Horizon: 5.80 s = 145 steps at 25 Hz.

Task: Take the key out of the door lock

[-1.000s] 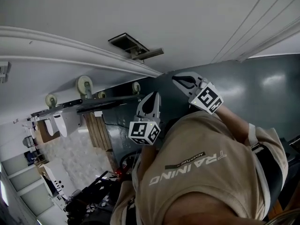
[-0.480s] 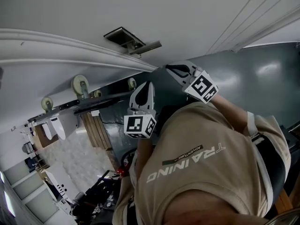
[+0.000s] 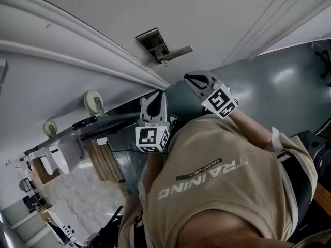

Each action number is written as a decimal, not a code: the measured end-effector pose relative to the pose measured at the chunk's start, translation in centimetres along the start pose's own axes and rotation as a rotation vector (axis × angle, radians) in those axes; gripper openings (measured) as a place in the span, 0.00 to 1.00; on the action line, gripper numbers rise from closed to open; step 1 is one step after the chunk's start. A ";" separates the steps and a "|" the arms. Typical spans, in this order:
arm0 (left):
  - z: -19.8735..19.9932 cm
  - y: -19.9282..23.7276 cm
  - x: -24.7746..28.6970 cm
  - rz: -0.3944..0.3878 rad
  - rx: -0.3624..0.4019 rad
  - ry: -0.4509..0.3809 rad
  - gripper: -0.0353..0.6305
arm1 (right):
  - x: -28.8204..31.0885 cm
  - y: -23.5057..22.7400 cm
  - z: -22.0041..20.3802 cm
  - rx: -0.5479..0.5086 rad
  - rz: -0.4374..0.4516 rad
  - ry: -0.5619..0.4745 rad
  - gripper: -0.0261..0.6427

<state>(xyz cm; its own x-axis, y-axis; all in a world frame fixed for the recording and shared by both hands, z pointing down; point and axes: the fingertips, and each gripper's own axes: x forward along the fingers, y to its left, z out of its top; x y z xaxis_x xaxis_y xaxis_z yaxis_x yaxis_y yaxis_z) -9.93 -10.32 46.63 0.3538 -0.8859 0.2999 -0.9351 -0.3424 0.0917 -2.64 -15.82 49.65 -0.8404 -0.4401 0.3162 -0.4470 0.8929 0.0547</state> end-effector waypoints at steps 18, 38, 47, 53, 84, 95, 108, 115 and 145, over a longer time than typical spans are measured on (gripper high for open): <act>-2.4 8.3 -1.9 -0.057 -0.050 -0.005 0.06 | 6.9 -1.2 -2.9 1.129 -0.033 -0.181 0.06; 0.1 10.0 -2.0 -0.013 -0.082 -0.052 0.06 | 10.3 -3.2 -5.5 1.599 -0.051 -0.296 0.07; 0.4 10.2 -1.5 -0.020 -0.099 -0.050 0.06 | 13.7 -3.7 -4.3 1.584 0.016 -0.305 0.07; 0.3 10.1 -2.0 -0.019 -0.094 -0.033 0.06 | 13.7 -4.0 -4.3 1.519 0.034 -0.317 0.07; -0.5 10.3 -4.6 0.014 -0.126 -0.030 0.06 | 13.6 -3.7 -4.0 1.537 0.055 -0.345 0.07; -0.2 10.3 -4.0 -0.003 -0.118 -0.024 0.06 | 13.6 -3.6 -4.4 1.738 0.121 -0.400 0.07; -1.1 11.1 -4.4 0.029 -0.148 -0.021 0.06 | 9.5 -0.1 -6.1 1.559 0.114 -0.350 0.07; -0.5 9.8 -4.1 -0.025 -0.127 -0.041 0.06 | 8.0 0.4 -3.1 1.405 0.142 -0.346 0.07; -5.8 2.3 -6.7 -0.096 -0.210 0.044 0.06 | -2.4 5.4 0.4 0.619 0.037 -0.122 0.07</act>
<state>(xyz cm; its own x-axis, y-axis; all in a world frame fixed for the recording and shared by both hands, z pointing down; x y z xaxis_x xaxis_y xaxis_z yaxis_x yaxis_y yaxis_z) -14.53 -3.35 50.35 0.4443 -0.8365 0.3206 -0.8828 -0.3477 0.3159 -3.13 -9.94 48.85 -0.8712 -0.4504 0.1954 -0.4810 0.7029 -0.5240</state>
